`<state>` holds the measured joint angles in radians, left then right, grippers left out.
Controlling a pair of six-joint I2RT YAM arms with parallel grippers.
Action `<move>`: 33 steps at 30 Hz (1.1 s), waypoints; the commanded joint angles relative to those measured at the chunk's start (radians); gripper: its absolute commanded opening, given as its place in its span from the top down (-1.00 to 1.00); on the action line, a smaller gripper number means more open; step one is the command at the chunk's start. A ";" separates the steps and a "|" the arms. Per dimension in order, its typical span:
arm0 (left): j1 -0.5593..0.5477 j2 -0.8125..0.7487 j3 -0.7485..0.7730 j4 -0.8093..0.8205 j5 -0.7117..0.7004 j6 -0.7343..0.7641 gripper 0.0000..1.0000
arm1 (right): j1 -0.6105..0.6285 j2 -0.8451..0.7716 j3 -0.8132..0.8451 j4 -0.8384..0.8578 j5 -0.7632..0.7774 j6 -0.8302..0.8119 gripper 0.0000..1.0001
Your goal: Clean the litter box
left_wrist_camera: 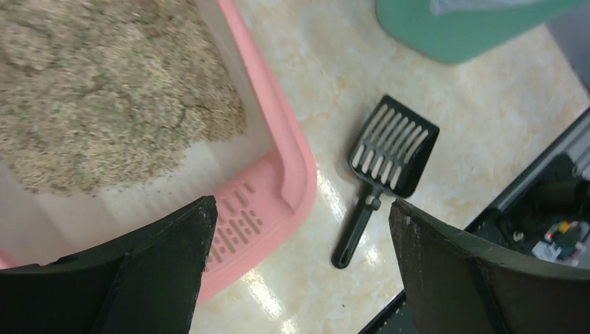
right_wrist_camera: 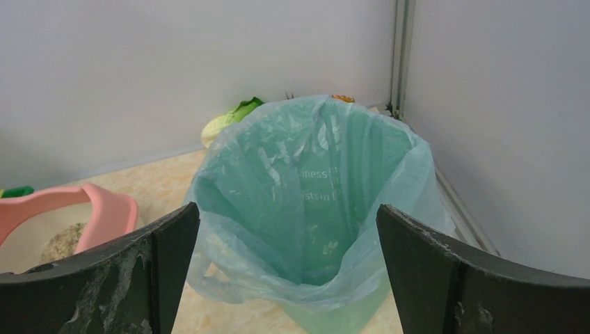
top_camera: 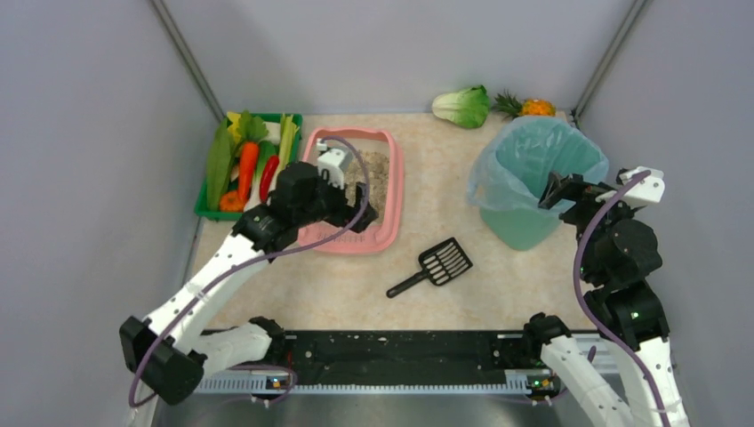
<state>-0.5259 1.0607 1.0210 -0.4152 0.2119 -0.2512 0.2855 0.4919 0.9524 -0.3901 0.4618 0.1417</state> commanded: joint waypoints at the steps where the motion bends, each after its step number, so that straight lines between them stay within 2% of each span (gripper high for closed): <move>1: -0.155 0.104 0.099 -0.066 -0.078 0.101 -0.98 | 0.007 0.004 0.034 -0.009 -0.052 0.045 -0.98; 6: -0.332 0.253 0.142 -0.075 -0.127 0.187 -0.92 | 0.008 0.004 0.039 -0.035 -0.068 0.054 -0.98; 14: -0.495 0.422 0.119 -0.024 -0.195 0.199 -0.76 | 0.009 0.005 0.057 -0.056 -0.065 0.047 -0.98; 22: -0.571 0.479 -0.003 0.112 -0.265 0.154 -0.57 | 0.007 -0.001 0.057 -0.080 -0.061 0.046 -0.98; 28: -0.576 0.579 0.029 0.058 -0.261 0.128 -0.40 | 0.008 -0.002 0.058 -0.086 -0.065 0.046 -0.98; 33: -0.577 0.598 -0.019 0.107 -0.264 0.109 -0.33 | 0.008 -0.009 0.060 -0.094 -0.068 0.049 -0.98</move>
<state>-1.0988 1.6608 1.0222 -0.3717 -0.0391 -0.1131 0.2855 0.4927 0.9707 -0.4843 0.3985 0.1848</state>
